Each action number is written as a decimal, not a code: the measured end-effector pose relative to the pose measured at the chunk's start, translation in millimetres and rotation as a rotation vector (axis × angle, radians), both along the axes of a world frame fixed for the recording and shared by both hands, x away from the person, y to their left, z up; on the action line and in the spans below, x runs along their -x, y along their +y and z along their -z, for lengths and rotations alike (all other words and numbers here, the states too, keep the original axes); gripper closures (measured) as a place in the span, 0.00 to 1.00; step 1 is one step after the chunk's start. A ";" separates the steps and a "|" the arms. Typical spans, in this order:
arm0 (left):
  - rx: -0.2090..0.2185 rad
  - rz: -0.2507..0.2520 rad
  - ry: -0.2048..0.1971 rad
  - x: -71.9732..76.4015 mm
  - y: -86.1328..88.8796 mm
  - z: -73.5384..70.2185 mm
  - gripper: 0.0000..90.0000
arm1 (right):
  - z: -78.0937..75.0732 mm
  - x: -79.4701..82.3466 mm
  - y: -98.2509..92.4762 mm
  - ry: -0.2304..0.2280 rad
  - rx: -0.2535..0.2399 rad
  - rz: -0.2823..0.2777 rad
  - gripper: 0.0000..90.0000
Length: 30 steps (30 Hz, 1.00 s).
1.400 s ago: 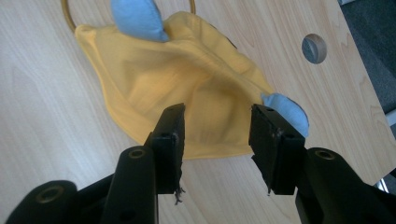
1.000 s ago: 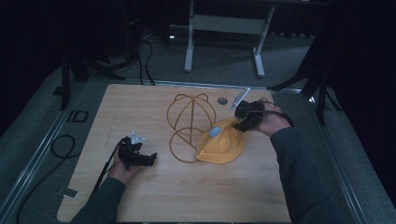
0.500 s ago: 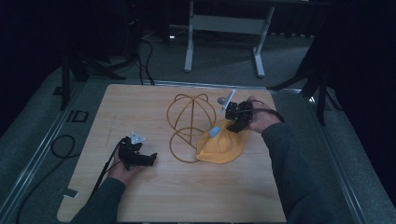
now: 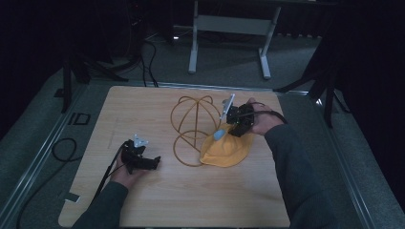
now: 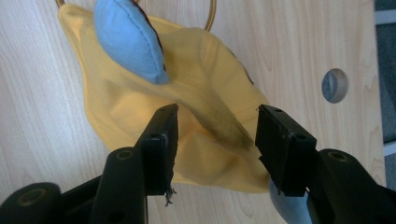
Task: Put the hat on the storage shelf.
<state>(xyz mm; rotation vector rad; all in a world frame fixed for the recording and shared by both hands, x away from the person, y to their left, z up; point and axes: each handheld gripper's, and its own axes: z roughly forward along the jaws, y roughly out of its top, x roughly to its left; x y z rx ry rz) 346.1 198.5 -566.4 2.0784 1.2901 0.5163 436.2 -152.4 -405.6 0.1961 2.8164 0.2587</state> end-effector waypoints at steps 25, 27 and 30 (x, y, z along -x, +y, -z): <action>0.000 0.000 0.000 0.0 0.0 0.0 0.00 | -5.2 6.6 -26.3 -0.006 0.075 0.028 0.93; 0.000 0.000 0.000 0.0 0.0 0.0 0.00 | -7.9 6.9 -30.6 -0.009 0.066 0.040 0.93; 0.000 0.000 0.000 0.0 0.0 0.0 0.00 | -12.2 7.7 -36.7 -0.014 0.055 0.051 0.93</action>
